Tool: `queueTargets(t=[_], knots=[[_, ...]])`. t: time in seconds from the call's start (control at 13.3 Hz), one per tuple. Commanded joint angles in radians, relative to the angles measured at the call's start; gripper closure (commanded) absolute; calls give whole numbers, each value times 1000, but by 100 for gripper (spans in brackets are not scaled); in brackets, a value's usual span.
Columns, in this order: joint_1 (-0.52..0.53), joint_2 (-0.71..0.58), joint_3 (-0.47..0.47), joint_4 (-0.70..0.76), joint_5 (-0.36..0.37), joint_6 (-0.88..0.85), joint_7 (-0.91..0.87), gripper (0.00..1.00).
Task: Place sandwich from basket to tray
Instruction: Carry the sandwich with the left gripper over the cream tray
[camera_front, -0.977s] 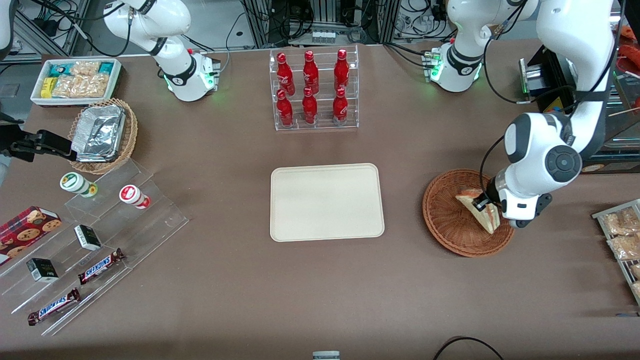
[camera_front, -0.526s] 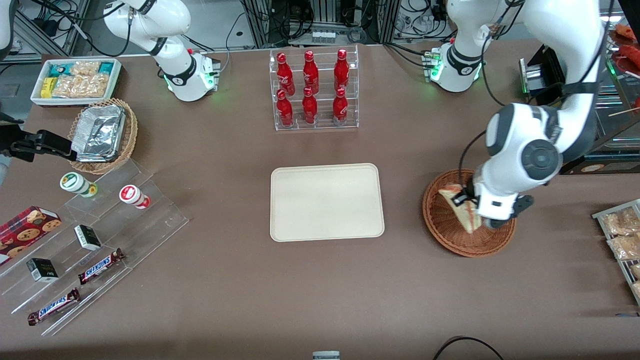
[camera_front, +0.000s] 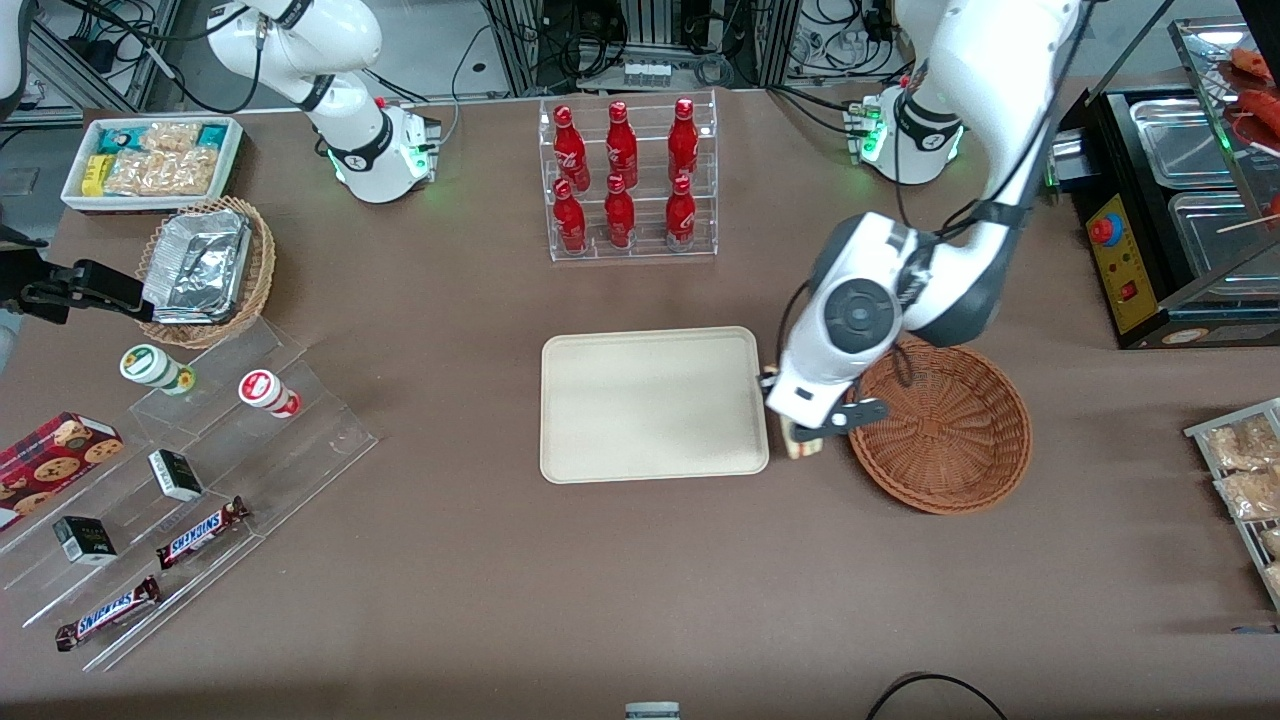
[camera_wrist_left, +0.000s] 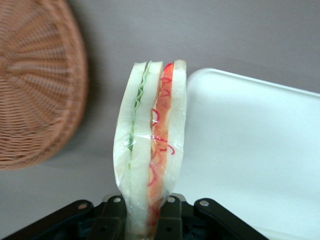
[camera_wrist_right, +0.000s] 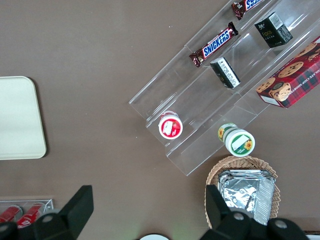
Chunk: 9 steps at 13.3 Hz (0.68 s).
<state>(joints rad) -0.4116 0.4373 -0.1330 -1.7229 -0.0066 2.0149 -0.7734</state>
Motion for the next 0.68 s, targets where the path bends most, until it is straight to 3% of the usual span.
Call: queueTargets(t=[0.0, 0.15, 0.6], knots=[[-53, 78, 13, 115, -15, -13, -6, 100], [-91, 124, 15, 167, -48, -7, -35, 100], [-216, 296, 16, 360, -36, 1, -185, 100]])
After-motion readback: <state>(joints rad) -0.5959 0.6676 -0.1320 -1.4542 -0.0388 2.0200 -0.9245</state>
